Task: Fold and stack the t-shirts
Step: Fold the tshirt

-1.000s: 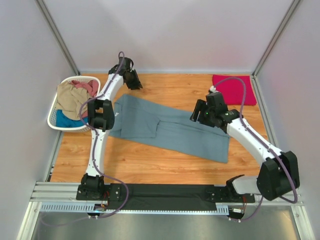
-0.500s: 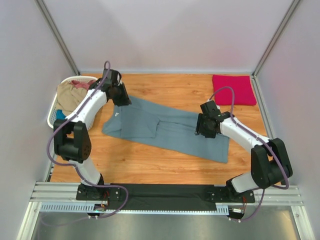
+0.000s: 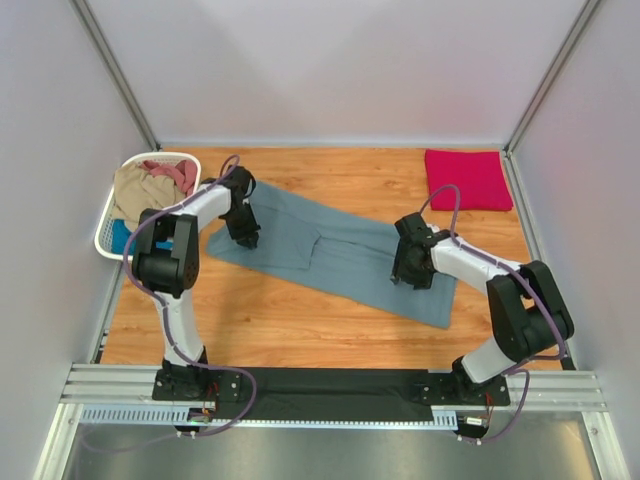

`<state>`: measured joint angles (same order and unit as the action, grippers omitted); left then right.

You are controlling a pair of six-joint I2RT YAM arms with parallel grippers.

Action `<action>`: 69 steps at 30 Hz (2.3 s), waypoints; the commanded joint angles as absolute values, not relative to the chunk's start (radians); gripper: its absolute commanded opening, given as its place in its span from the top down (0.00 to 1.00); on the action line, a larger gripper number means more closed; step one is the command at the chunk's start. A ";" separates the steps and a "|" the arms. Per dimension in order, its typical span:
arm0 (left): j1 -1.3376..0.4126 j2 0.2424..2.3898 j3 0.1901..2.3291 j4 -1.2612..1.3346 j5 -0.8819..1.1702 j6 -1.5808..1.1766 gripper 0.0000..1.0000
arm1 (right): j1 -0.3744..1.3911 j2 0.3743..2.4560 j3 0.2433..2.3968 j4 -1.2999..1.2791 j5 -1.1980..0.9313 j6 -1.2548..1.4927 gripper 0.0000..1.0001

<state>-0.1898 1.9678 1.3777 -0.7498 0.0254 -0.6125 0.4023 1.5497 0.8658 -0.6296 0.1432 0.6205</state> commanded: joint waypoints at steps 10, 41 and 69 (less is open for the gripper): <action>-0.190 2.302 1.921 -0.853 -0.074 -0.543 0.75 | 0.541 1.474 0.862 -0.606 0.130 0.784 0.42; -0.183 1.851 1.399 -0.672 0.026 -0.577 0.69 | 1.014 1.467 0.863 -0.698 0.258 0.848 0.41; -0.157 2.382 2.032 -0.844 -0.115 -0.519 0.72 | 0.683 1.430 1.008 -0.637 0.227 0.494 0.39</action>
